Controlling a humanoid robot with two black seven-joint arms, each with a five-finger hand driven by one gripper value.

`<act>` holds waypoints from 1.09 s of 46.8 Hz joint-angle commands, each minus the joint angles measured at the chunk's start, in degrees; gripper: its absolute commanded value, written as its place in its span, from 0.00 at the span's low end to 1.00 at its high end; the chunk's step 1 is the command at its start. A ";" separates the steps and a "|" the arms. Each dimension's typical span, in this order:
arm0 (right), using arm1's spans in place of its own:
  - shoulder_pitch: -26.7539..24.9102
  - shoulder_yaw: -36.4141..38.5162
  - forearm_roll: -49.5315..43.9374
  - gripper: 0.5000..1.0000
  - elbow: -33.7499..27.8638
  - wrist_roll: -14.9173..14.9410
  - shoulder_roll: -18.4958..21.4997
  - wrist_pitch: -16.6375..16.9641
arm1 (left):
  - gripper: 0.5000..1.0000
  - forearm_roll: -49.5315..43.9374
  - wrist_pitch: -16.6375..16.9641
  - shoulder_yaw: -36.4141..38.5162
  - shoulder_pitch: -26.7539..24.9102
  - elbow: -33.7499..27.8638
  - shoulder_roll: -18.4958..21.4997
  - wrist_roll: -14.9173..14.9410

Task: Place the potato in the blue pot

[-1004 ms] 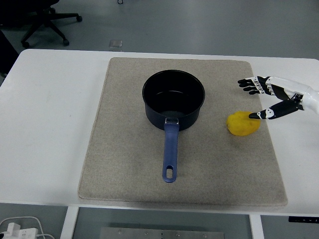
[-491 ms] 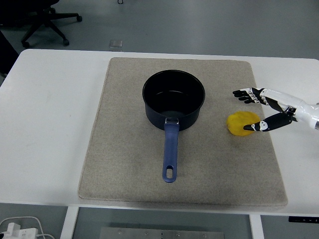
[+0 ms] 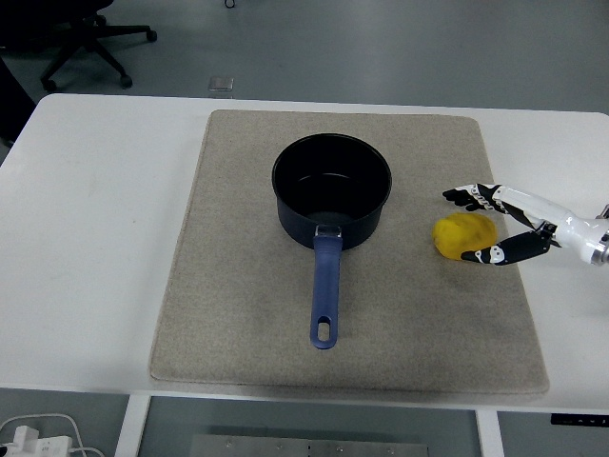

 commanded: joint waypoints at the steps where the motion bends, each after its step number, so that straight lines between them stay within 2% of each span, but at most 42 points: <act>1: -0.51 -0.11 -0.03 0.64 -0.64 -0.08 0.64 -0.92 | 0.99 -0.06 0.00 -0.05 0.01 0.02 0.00 -0.03; 5: -0.95 -0.11 -0.03 0.61 -1.52 -0.08 0.91 -1.09 | 0.99 -0.06 0.00 -0.05 0.01 0.02 0.00 -0.03; 18: -1.21 -0.02 -0.03 0.61 -1.61 0.00 0.99 -1.09 | 0.99 -0.06 0.00 0.04 0.01 0.02 0.00 -0.03; 34: -1.30 -0.11 -0.11 0.51 -1.61 1.06 1.34 -1.18 | 0.99 0.03 0.00 -0.05 0.01 0.02 0.00 -0.03; 39: -1.39 -0.20 -0.20 0.43 -1.61 1.15 1.43 -1.09 | 0.99 0.03 0.00 -0.05 0.01 0.02 0.00 -0.03; 46: -1.47 -0.64 -0.99 0.20 -1.69 1.23 1.70 -1.09 | 0.99 0.03 0.00 -0.05 0.01 0.02 0.00 0.06; 51: -1.74 -0.81 -1.26 0.13 -1.78 2.64 1.78 -1.09 | 0.99 -0.06 0.00 -0.05 0.01 0.02 0.00 -0.03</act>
